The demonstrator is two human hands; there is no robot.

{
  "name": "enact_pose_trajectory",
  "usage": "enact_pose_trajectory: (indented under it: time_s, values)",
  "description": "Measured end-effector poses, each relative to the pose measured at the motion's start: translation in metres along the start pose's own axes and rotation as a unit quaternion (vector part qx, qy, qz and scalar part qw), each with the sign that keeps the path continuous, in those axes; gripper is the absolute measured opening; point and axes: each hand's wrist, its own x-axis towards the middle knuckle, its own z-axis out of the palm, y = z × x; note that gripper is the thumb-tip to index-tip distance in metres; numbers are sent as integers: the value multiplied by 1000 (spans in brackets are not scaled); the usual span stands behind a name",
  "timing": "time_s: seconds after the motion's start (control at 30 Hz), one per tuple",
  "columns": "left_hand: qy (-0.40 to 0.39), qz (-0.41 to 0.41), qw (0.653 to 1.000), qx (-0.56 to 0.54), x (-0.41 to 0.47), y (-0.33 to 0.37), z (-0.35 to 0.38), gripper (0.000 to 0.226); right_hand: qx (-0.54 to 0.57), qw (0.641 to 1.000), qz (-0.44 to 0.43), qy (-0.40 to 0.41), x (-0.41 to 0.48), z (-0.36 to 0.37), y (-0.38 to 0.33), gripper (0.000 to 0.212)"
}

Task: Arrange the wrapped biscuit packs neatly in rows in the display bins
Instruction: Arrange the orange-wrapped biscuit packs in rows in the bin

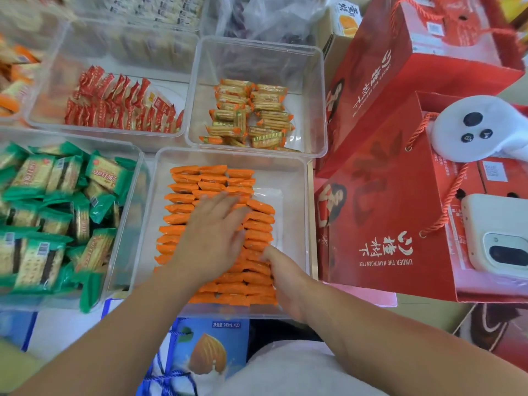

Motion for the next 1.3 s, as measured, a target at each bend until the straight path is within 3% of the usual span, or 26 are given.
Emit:
enact_pose_trajectory:
  time_s: [0.1,0.17,0.27,0.33,0.43,0.6,0.83,1.03,1.3]
  values:
    - [55,-150,987,27,-51,-18,-5,53,20,1000,-6,-17,-2,-1,0,44]
    - [57,-206,976,52,-80,-24,-3,60,30,999,-17,-3,-3,1,-6,52]
    - [43,-260,962,75,-108,-29,4,72,100,993,-16,59,7,8,-20,33]
    - [42,-287,955,65,-113,-30,8,80,72,992,-30,104,18,11,-28,57]
    - [45,-299,951,64,-113,-29,12,86,26,989,-53,138,25,11,-37,68]
    - [51,-303,949,70,-112,-31,16,86,28,992,-66,101,29,12,-43,77]
    - [61,-317,944,72,-111,-31,18,81,66,995,-15,71,23,10,-19,73]
    - [66,-320,942,79,-110,-29,18,79,80,996,-14,-22,1,3,-1,62]
    - [42,-329,935,122,-107,-29,16,81,39,998,-37,-46,-2,3,6,53]
